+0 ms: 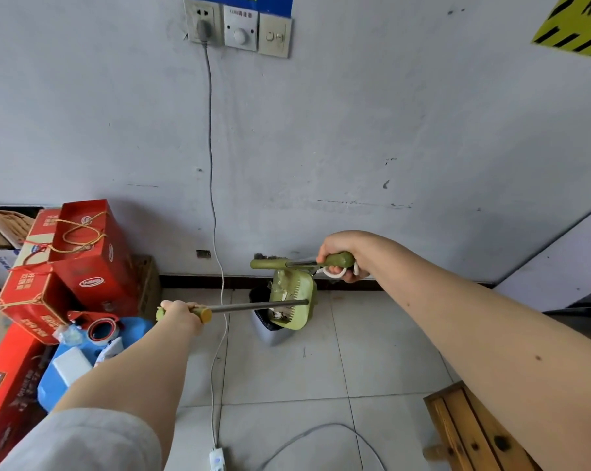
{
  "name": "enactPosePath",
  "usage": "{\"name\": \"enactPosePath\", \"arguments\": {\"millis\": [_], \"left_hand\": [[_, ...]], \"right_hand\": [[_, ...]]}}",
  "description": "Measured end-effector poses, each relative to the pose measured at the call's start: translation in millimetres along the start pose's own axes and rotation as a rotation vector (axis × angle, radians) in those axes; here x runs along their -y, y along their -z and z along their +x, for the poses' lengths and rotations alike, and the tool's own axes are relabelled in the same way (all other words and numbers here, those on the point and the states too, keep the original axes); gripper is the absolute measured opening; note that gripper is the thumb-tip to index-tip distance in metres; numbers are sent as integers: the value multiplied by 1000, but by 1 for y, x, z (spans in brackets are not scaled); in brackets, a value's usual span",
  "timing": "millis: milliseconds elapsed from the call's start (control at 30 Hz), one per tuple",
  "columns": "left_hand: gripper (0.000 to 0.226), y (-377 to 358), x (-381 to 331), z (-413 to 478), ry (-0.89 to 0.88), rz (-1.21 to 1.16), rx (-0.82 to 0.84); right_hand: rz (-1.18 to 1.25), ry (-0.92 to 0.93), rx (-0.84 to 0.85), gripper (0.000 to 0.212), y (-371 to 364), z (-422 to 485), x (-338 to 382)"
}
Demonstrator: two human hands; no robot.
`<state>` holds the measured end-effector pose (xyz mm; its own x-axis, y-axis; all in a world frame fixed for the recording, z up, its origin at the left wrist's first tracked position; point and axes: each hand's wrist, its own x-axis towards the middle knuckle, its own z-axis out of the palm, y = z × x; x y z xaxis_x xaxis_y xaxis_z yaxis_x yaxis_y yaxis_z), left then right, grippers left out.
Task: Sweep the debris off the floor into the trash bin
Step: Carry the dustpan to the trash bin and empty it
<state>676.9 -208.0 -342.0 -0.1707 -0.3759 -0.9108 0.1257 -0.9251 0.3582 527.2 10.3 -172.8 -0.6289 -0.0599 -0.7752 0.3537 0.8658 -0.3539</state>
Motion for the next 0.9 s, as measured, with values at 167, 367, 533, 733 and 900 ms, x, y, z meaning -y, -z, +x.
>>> {"name": "enactPosePath", "arguments": {"millis": [167,367,533,733,900], "left_hand": [[18,2,12,-17,71,-127,-2],[30,0,21,-45,66,-221,17],[25,-4,24,-58,8,-137,4],[27,2,28,-67,-36,22,-3],[24,4,29,-67,30,-16,-42]], "right_hand": [[-62,5,14,12,-11,-5,6],[-346,31,-17,14,-11,-16,2],[-402,61,-28,10,1,-30,-8],[-497,103,-64,12,6,-39,-15],[-607,109,-62,16,12,-51,-14]]}}
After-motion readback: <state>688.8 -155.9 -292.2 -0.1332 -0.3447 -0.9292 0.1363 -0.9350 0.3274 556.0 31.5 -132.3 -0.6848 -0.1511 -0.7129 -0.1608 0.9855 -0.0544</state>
